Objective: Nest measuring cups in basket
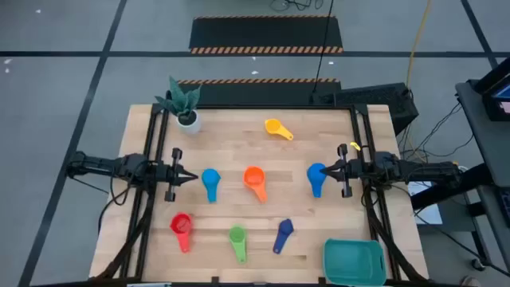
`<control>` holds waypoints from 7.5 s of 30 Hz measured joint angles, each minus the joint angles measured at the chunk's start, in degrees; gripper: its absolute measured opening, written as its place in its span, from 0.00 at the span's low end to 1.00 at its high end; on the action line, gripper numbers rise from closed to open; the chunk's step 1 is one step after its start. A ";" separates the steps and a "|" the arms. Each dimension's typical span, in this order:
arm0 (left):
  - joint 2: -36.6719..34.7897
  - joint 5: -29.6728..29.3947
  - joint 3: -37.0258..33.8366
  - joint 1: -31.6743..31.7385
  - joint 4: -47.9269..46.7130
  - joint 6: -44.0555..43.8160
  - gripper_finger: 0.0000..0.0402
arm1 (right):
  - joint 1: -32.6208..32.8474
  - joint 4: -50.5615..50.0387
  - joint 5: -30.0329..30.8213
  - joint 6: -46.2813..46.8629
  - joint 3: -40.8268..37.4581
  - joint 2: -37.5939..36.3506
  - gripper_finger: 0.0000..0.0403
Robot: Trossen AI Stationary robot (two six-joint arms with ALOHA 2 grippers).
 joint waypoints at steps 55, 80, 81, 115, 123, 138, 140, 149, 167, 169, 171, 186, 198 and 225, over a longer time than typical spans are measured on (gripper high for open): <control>0.00 -0.01 0.00 0.01 0.01 0.00 0.05 | 0.00 0.00 0.00 0.00 0.00 -0.02 0.00; 0.01 0.00 -0.02 0.01 0.02 0.00 0.05 | 0.00 -0.01 0.00 0.00 0.00 0.00 0.00; 0.01 0.00 -0.01 0.01 0.01 0.00 0.05 | -0.01 0.00 -0.01 -0.02 0.00 -0.02 0.00; 0.02 -0.02 0.00 0.02 0.00 0.00 0.05 | -0.01 -0.01 0.00 -0.02 0.00 -0.01 0.00; 0.01 -0.01 -0.01 0.01 0.01 0.00 0.05 | 0.00 -0.02 -0.02 -0.02 0.00 0.00 0.00; 0.02 -0.02 -0.02 0.02 0.17 -0.03 0.05 | 0.00 0.00 -0.01 0.00 0.00 -0.01 0.00; 0.02 -0.04 -0.02 0.02 0.24 -0.07 0.05 | 0.00 0.00 0.00 -0.02 0.00 0.00 0.00; 0.02 -0.11 -0.02 0.00 0.33 -0.86 0.05 | 0.00 0.00 0.00 -0.01 0.00 -0.02 0.00; 0.02 -1.59 -0.04 0.00 8.03 0.04 0.05 | 0.00 0.00 -0.02 0.14 0.00 0.00 0.00; 0.02 -1.60 -0.04 0.00 9.62 0.83 0.05 | -0.02 0.00 0.00 3.21 0.00 0.00 0.00; 0.01 -1.61 -0.01 0.02 9.83 1.36 0.05 | 0.00 0.03 0.10 7.42 0.00 -0.02 0.00; 11.28 -2.08 9.09 -0.18 2.58 -0.96 0.05 | 0.00 0.03 0.18 27.18 0.00 -0.02 0.00; 30.06 -2.23 23.94 -5.78 -10.03 -3.27 0.05 | 1.06 0.60 4.91 37.51 0.00 4.29 0.00; 43.21 -9.03 26.27 -8.72 -7.46 -2.80 0.05 | 28.95 0.12 27.41 32.76 23.41 48.93 0.00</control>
